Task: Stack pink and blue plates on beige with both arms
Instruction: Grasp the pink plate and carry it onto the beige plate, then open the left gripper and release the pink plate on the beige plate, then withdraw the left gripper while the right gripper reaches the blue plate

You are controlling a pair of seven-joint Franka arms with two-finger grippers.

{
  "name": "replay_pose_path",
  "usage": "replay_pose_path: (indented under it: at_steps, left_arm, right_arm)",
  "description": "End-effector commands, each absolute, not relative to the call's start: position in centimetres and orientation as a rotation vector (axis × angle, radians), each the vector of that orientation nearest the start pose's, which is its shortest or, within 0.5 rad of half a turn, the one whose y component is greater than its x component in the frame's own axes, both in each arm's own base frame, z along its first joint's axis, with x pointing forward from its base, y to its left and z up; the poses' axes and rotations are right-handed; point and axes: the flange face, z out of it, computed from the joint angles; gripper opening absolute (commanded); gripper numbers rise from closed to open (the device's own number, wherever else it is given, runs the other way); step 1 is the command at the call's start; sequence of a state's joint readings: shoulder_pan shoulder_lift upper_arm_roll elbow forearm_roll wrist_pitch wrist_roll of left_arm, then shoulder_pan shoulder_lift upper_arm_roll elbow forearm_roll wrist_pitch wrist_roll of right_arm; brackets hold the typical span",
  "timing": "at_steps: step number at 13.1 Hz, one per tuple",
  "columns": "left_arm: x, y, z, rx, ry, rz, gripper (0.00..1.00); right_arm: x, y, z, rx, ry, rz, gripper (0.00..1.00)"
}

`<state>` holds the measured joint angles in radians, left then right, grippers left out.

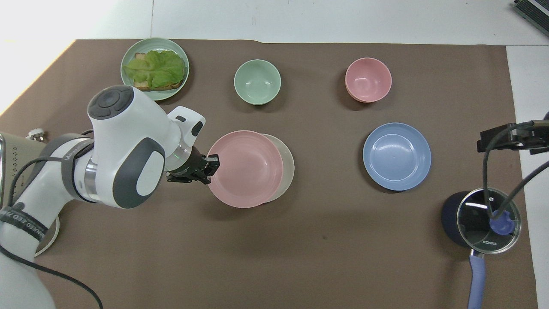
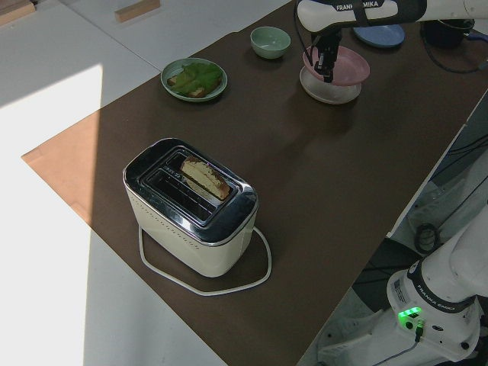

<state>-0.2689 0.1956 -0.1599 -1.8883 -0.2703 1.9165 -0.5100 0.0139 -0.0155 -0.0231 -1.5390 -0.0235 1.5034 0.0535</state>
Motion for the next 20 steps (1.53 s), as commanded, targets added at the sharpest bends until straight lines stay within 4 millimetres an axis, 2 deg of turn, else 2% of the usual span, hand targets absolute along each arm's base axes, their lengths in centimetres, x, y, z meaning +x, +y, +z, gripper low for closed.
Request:
replay_pose_path:
  at_steps: [1,2,3,4,6,8,9,11,12,13,14,16,17,18,20]
  left_arm:
    - [52.9,-26.0,36.9,-3.289,-0.351,0.421,0.0]
    - [52.8,-26.0,36.8,-3.289,-0.349,0.42,0.12]
    - [52.9,-26.0,36.9,-3.288,-0.363,0.414,0.67]
    - [53.0,-26.1,37.0,-3.29,-0.365,0.41,1.0]
    - [53.0,-25.8,37.1,-3.282,-0.364,0.431,1.0]
    - [53.5,-24.2,37.9,-3.258,-0.362,0.452,1.0]
    - [54.7,-21.6,39.4,-3.229,-0.383,0.431,1.0]
    - [57.0,-15.0,43.0,-3.183,-0.202,0.325,1.0]
    - [57.7,-12.4,44.9,-3.202,-0.142,0.273,1.0]
    - [58.4,-8.8,46.7,-3.207,-0.132,0.21,1.0]
    - [59.0,-6.6,49.6,-3.197,-0.07,0.13,1.0]
    - [59.6,-4.0,55.3,-3.137,0.064,0.083,1.0]
    - [59.5,-3.2,57.1,-3.131,0.109,0.054,1.0]
    - [59.2,-2.9,58.2,-3.133,0.102,0.023,1.0]
    - [57.4,-3.0,62.2,-3.137,0.094,-0.089,1.0]
  right_arm:
    - [54.0,-1.1,64.2,-3.16,0.128,0.023,1.0]
    - [54.0,-1.1,64.2,-3.16,0.128,0.023,1.0]
    - [54.0,-1.1,64.2,-3.16,0.125,0.023,1.0]
    - [54.1,-1.1,64.3,-3.162,0.126,0.016,1.0]
    - [54.0,-1.2,64.3,-3.162,0.128,0.014,1.0]
    - [54.1,-1.3,64.2,-3.161,0.135,0.016,1.0]
    - [54.1,-1.5,63.9,-3.159,0.156,-0.001,1.0]
    - [54.4,-1.7,62.4,-3.155,0.158,-0.09,1.0]
    - [54.7,-1.7,61.2,-3.156,0.16,-0.081,1.0]
    - [55.3,-1.6,59.5,-3.156,0.153,-0.09,1.0]
    - [55.7,-1.6,57.4,-3.156,0.134,-0.107,1.0]
    - [56.1,-1.8,52.9,-3.155,0.13,-0.129,1.0]
    - [56.5,-2.1,51.0,-3.156,0.122,-0.124,1.0]
    - [57.2,-3.1,49.1,-3.159,0.104,-0.109,1.0]
    - [58.3,-4.1,45.8,-3.164,0.029,-0.107,1.0]
